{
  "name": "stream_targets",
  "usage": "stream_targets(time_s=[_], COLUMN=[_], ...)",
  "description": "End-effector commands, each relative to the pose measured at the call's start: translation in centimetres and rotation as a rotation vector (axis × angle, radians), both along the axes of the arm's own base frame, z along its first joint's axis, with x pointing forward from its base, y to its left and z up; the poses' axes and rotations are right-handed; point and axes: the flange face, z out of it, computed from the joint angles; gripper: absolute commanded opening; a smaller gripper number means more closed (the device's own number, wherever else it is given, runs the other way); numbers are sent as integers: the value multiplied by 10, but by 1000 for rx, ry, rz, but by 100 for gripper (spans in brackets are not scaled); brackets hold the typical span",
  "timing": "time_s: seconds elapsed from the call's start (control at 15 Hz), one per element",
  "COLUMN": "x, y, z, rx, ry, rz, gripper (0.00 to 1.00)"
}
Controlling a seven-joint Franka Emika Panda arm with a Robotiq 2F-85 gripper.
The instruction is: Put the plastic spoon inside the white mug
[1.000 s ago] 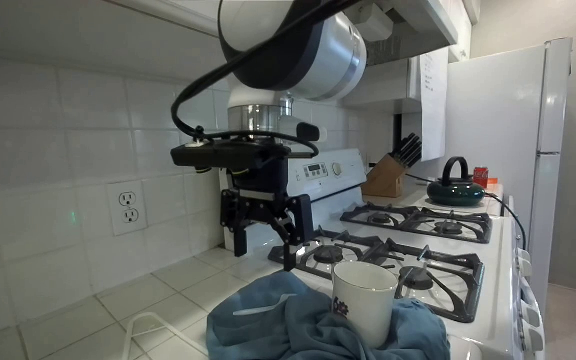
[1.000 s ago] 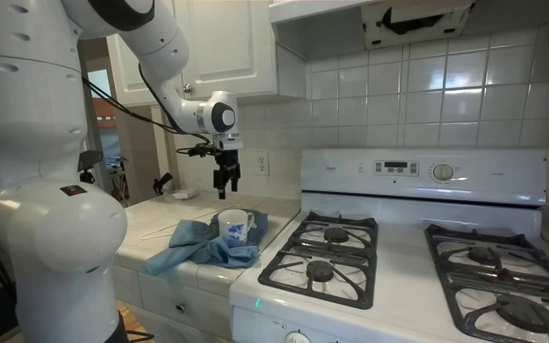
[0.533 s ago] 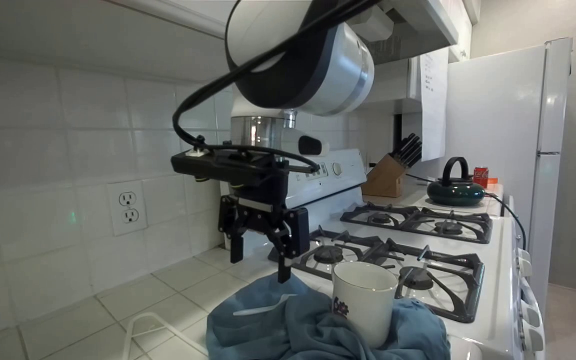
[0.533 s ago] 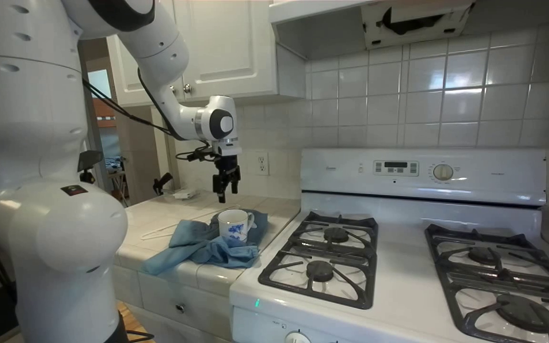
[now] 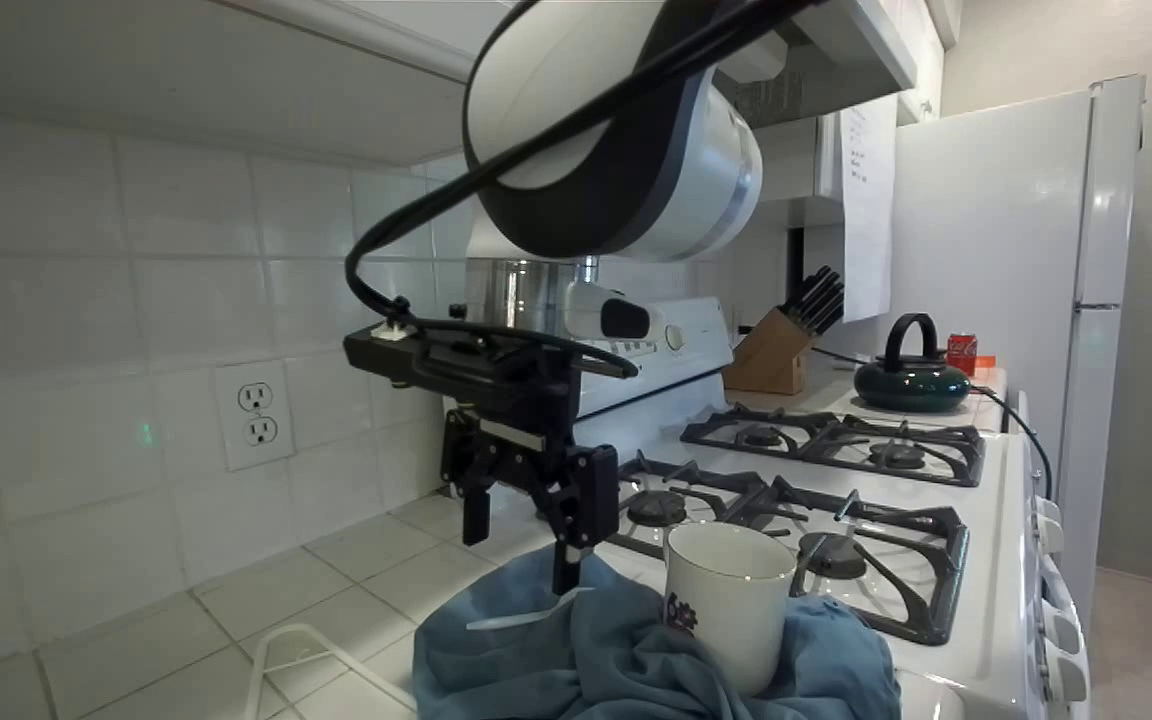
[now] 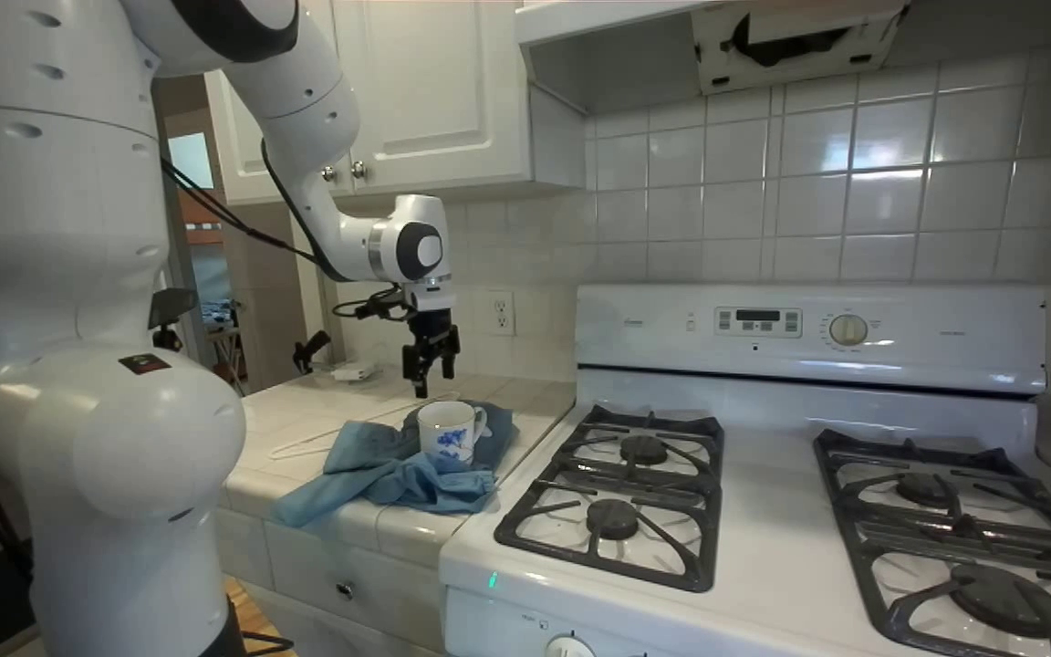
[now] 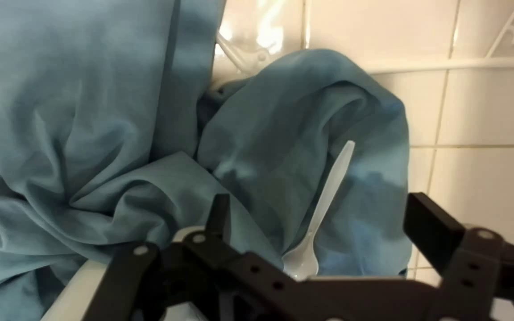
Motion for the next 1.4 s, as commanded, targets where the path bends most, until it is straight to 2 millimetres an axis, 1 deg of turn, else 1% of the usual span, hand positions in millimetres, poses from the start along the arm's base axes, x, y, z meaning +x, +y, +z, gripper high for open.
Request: stream_targets(time_s=[0.0,0.27,0.33,0.4,0.53,0.6,0.73,0.8,0.87,0.93,1.0,1.07,1.13,1.27,1.33], x=[-1,4,5,6,10,11,12,14,15,16,16,17,18,20,21], y=[0,-4,-5,-5,-4,-4,-2,0,1,4,6,8,10,12,13], z=[-12,-21,-23,-24,-26,-27,-30,-31,-32,-33,-34,-36,-37,-38,-39], rx=[12,25,26,28,33,37,41,44,45,47,50,50,51,50,50], ry=[-27,-39,-42,-43,-45,-45,-43,-44,-49,-51,-52,-51,-49,-52,-54], rz=[-42,-57,-58,-59,-59,-59,-56,-55,-57,-53,-48,-46,-43,-42,-42], gripper=[100,100,90,83,75,72,79,77,74,68,59,54,52,54,53])
